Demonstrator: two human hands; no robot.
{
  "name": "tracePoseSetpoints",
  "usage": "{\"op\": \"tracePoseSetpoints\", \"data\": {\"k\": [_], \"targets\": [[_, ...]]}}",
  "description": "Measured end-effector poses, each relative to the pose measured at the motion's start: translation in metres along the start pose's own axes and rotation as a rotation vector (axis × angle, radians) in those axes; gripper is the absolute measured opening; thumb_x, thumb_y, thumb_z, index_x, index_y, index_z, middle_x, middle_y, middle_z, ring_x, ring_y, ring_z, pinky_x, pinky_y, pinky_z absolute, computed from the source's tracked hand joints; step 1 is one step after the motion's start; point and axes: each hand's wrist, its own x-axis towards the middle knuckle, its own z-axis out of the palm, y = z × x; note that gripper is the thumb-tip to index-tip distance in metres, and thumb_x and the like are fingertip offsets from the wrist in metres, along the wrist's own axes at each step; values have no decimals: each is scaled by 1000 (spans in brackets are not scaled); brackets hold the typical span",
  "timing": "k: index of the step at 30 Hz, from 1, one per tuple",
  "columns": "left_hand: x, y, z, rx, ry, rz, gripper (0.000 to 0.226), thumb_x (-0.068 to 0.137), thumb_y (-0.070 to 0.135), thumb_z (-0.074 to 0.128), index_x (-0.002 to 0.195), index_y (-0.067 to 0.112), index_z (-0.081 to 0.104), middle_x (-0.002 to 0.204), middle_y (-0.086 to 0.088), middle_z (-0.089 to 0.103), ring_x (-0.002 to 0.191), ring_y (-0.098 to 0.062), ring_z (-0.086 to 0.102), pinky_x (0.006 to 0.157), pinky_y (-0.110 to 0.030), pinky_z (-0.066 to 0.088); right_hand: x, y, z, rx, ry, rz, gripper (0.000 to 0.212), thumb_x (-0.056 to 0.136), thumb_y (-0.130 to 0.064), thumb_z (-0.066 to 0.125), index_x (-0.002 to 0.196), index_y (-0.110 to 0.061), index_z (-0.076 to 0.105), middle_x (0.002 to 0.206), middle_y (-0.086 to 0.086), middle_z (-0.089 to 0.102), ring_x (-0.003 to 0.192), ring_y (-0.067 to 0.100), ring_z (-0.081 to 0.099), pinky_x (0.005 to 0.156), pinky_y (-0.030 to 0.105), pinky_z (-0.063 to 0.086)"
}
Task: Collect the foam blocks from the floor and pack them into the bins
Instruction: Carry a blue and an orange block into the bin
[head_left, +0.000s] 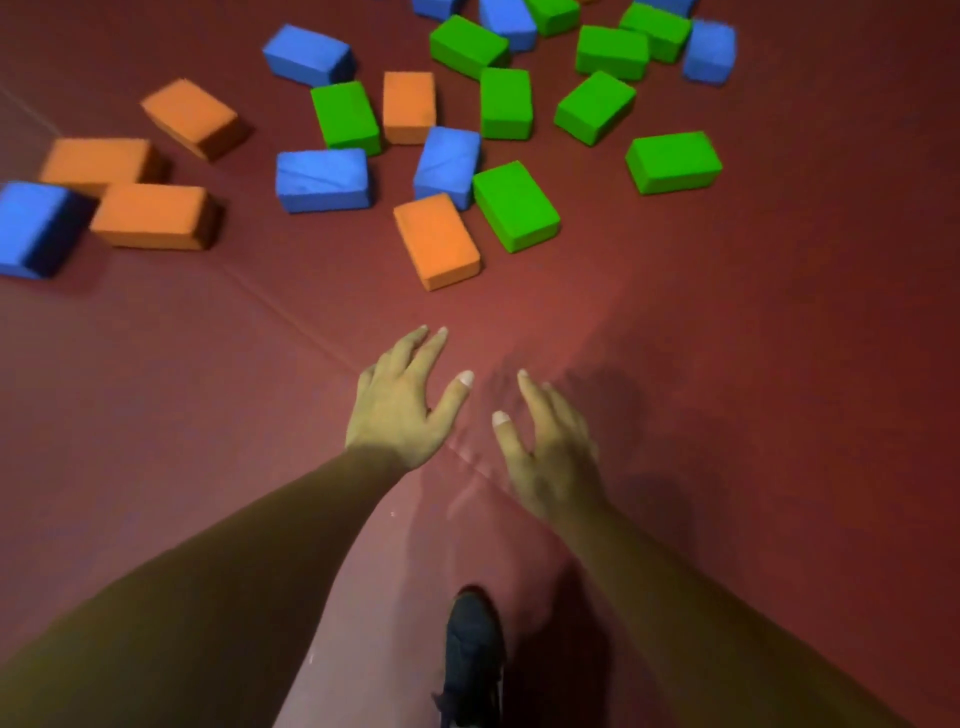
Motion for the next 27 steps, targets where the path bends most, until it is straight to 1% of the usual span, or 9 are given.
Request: {"op": "tracePoseSetpoints", "data": {"k": [3,6,9,12,15,18,22,24,27], "targets": [[40,-30,-13,-18,3,-76,76,92,71,29,155,29,37,160,1,34,146,-17,30,115,-41,24,50,-25,24,-27,-98,16,75,89,-70,32,156,-36,34,159,5,40,148,24,33,119,46,31],[73,-59,-35,-27,0,-98,77,91,72,28,156,30,35,161,1,33,147,-17,29,116,-41,23,88,-59,44,-30,-151,31,79,86,-74,28,156,-39,31,161,6,36,150,23,28,120,47,28],[109,-99,-61,-37,19,-134,76,92,72,28,156,30,34,162,2,32,147,-16,28,117,-40,22,129,-99,66,-66,-201,25,74,89,-72,32,156,-42,29,163,4,33,151,22,25,121,46,25],[145,-147,-83,-19,16,-148,76,92,71,28,156,29,35,161,1,32,147,-16,27,117,-40,21,176,-139,98,-154,-197,34,65,97,-63,42,156,-43,29,164,1,32,151,24,25,120,47,22],[185,-192,-103,-1,-36,-151,78,91,72,26,156,30,34,162,1,31,147,-17,26,118,-40,19,221,-176,131,-206,-159,48,70,90,-68,36,155,-43,33,162,2,36,147,32,32,117,51,28],[231,-229,-128,50,-80,-85,78,91,71,27,156,27,36,161,-1,34,146,-21,29,117,-44,22,267,-207,162,-272,-110,44,72,89,-71,35,155,-42,35,159,5,40,143,37,38,114,54,34],[295,-265,-153,172,-175,115,75,94,68,31,155,26,37,161,-3,35,145,-27,33,116,-49,24,322,-239,184,-239,-73,84,74,89,-72,33,154,-38,38,155,10,45,138,39,44,109,55,40],[330,-270,-155,217,-245,177,72,96,69,31,157,30,32,163,-1,29,148,-25,28,119,-47,18,345,-244,187,-243,-124,135,75,89,-73,30,156,-40,31,160,7,36,143,38,36,111,55,35],[383,-269,-141,204,-299,192,70,98,69,30,159,34,24,167,2,21,151,-21,18,122,-44,11,380,-230,194,-263,-201,235,70,97,-68,38,159,-44,18,166,3,23,149,35,24,115,55,26]]}}
